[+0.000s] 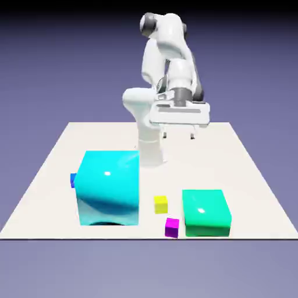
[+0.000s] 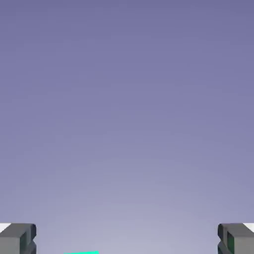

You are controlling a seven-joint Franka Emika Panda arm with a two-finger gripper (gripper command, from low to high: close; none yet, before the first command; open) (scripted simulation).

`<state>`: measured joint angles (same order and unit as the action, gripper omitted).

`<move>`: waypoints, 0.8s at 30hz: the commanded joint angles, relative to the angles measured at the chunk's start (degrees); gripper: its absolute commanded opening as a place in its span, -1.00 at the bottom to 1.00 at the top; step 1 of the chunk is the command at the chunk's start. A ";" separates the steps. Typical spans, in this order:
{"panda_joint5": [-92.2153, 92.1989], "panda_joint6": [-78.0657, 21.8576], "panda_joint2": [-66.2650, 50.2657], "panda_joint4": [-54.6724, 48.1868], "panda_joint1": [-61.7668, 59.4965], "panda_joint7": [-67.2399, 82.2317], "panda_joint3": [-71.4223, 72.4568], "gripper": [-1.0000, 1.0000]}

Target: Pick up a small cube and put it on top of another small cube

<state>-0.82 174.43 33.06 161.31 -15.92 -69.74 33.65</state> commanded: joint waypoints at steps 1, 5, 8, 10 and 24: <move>-0.05 0.03 0.02 0.02 -1.03 -1.69 2.08 0.00; -0.25 0.13 0.12 0.10 -5.12 -8.42 10.39 0.00; -0.41 0.21 0.20 0.15 -8.20 -13.47 16.61 0.00; -0.51 0.26 0.25 0.19 -10.25 -16.84 20.77 0.00; -1.22 0.63 0.59 0.46 -24.59 -40.41 49.84 0.00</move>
<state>-2.03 175.06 33.65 161.76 -40.51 -110.15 83.49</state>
